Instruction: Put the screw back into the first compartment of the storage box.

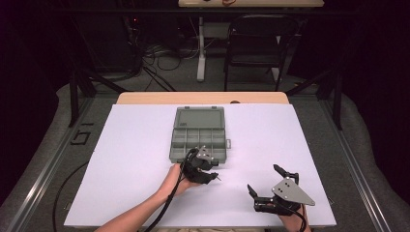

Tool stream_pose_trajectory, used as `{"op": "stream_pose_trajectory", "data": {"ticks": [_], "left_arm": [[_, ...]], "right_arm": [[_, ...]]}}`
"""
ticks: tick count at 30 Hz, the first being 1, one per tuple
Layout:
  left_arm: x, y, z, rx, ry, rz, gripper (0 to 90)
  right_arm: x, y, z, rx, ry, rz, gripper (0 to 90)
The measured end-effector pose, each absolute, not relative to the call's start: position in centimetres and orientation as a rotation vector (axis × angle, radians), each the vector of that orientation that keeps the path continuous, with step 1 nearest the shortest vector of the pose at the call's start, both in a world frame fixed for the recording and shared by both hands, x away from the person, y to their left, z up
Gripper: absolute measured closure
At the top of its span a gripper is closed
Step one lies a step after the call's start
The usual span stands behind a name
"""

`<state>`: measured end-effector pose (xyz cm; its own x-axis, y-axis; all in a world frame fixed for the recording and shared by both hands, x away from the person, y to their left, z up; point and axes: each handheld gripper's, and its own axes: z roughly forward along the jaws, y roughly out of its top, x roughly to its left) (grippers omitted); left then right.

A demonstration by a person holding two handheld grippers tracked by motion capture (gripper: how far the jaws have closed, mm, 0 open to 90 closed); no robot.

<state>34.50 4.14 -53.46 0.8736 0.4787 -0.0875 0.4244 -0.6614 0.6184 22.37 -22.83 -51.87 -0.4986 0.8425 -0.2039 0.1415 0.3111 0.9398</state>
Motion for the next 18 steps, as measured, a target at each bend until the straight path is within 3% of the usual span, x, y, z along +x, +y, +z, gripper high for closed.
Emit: {"op": "stream_pose_trajectory", "data": {"ticks": [11, 18], "left_arm": [[34.6, 3.8, -54.8, 2.414, 0.654, 0.126, 82.5], [34.7, 3.9, -54.8, 2.428, 0.619, 0.155, 87.2]], "right_arm": [[22.3, -22.8, -51.9, 0.875, 1.855, 1.219, 0.0], [22.3, -22.8, -51.9, 0.87, 1.855, 1.218, 0.0]]}}
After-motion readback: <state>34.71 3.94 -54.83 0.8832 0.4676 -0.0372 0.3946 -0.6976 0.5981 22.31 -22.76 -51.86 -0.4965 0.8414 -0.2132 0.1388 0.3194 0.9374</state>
